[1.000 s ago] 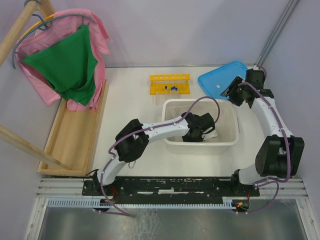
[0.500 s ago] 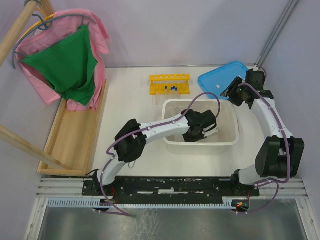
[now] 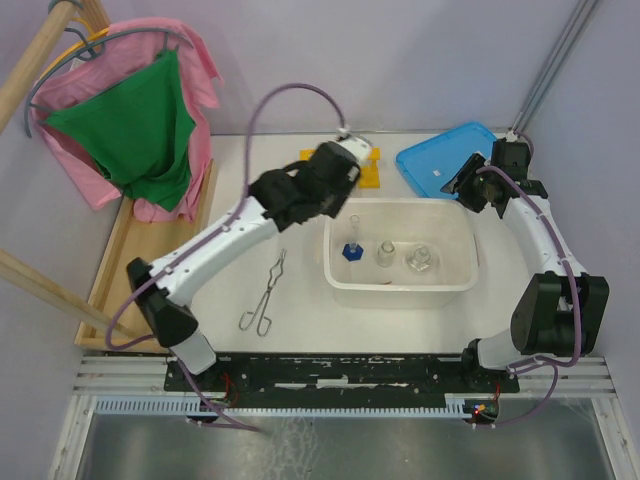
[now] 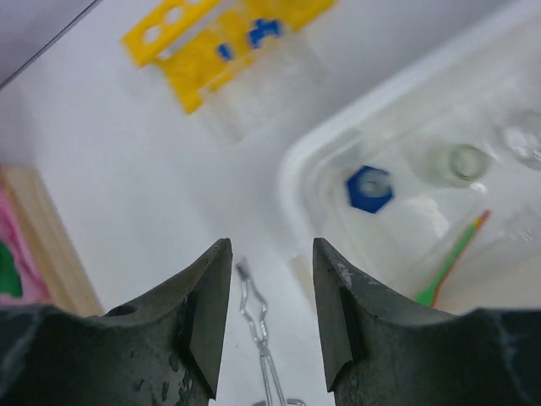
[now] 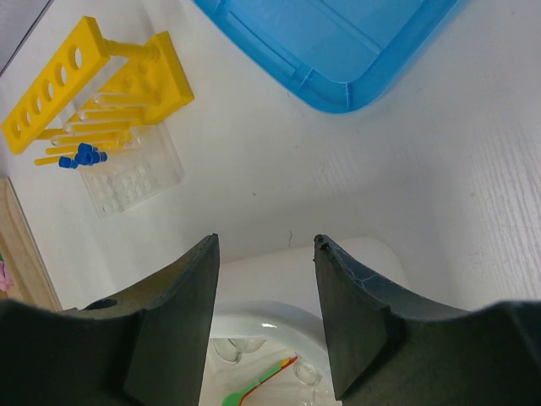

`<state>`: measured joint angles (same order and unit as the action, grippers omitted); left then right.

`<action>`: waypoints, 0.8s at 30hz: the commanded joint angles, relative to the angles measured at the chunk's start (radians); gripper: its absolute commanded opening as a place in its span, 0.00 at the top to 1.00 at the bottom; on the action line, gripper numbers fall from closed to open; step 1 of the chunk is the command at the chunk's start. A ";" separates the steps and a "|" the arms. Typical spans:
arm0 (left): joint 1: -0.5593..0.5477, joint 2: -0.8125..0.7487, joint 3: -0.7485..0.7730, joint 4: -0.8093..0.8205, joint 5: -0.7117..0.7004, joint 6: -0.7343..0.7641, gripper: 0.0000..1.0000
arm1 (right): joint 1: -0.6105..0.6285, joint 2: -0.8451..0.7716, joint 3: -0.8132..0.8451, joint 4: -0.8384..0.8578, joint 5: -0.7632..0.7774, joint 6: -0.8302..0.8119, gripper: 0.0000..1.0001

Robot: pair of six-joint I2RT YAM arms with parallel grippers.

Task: Organize the chemistry lab equipment
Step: Pick up the chemistry item at the center of the board.

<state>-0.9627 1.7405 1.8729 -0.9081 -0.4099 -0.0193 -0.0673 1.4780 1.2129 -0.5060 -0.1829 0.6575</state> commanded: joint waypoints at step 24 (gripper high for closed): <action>0.482 -0.179 -0.802 0.480 0.259 -0.382 0.45 | 0.004 -0.055 -0.006 0.037 -0.026 -0.015 0.42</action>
<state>-0.4885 1.5959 1.0920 -0.6014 -0.2165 -0.3691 -0.0673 1.4502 1.2129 -0.5049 -0.1905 0.6533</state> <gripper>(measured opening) 0.558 0.576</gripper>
